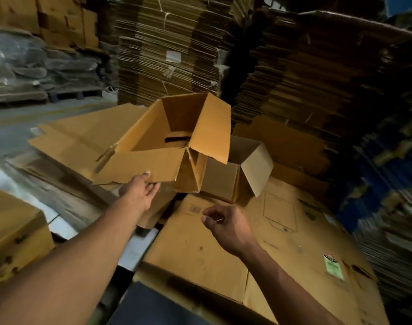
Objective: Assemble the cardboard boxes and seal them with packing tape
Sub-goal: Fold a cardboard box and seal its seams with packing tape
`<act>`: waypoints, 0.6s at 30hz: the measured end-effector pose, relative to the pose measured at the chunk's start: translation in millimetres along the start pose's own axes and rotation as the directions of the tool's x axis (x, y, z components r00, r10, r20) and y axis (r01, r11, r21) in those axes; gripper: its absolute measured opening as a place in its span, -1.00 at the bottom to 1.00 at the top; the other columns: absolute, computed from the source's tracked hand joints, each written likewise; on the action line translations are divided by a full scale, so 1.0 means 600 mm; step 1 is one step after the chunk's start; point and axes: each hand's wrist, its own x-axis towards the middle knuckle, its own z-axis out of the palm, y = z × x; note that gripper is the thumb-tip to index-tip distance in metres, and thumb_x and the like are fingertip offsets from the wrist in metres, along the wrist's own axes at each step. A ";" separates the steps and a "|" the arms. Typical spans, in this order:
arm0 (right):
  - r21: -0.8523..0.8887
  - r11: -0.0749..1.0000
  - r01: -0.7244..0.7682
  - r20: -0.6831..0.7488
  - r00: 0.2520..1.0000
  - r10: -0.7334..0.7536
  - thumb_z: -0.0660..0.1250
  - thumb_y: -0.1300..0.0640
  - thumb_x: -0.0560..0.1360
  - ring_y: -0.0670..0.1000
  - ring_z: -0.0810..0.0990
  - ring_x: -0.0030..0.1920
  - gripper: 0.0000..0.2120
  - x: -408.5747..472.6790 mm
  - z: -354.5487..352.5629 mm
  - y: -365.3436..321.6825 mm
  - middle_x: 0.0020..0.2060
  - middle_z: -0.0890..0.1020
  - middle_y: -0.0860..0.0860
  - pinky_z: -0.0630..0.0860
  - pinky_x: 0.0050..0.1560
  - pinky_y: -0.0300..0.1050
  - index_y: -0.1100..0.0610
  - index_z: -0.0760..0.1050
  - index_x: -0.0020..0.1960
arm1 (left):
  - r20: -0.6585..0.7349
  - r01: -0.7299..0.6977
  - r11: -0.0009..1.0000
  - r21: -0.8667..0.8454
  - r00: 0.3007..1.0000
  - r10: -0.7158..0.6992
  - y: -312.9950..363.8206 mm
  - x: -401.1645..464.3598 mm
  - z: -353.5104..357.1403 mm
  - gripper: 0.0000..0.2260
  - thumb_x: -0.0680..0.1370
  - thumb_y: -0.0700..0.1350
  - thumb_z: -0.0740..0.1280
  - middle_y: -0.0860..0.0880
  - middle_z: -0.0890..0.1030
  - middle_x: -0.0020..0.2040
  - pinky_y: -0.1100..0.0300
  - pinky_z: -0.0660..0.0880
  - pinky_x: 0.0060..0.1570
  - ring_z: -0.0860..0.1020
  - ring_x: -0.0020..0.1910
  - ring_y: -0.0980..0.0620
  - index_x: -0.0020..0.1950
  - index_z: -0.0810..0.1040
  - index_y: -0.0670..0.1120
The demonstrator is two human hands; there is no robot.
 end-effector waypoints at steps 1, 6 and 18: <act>-0.016 1.000 0.002 -0.007 1.000 -0.003 0.40 -0.02 0.61 -0.25 0.64 0.00 -0.83 -0.001 -0.003 0.003 0.02 0.68 -0.20 0.58 -0.09 -0.36 -0.05 0.66 0.18 | -0.005 -0.017 1.000 -0.007 1.000 0.017 -0.001 0.001 0.006 -0.69 0.59 -0.25 0.46 -0.16 0.61 0.08 0.12 0.62 -0.42 0.57 0.23 -0.09 0.31 0.53 -0.19; -0.079 0.997 0.001 -0.023 1.000 -0.003 0.42 -0.03 0.60 -0.24 0.65 0.00 -0.77 -0.037 -0.043 0.006 -0.01 0.67 -0.20 0.63 -0.04 -0.31 -0.09 0.62 0.25 | -0.018 -0.078 0.991 0.110 0.997 0.080 0.009 -0.062 0.027 -0.74 0.59 -0.36 0.41 -0.18 0.66 0.07 0.17 0.64 -0.39 0.67 -0.04 -0.06 0.26 0.53 -0.22; -0.256 0.966 0.034 -0.010 0.999 -0.037 0.46 0.01 0.56 -0.21 0.62 0.01 -0.63 -0.369 -0.135 -0.024 0.03 0.67 -0.24 0.61 0.05 -0.30 -0.16 0.56 0.35 | -0.061 -0.061 0.969 0.240 0.995 0.078 0.022 -0.454 -0.110 -0.83 0.63 -0.41 0.31 -0.24 0.58 0.05 0.03 0.61 0.03 0.63 0.06 -0.18 0.21 0.46 -0.32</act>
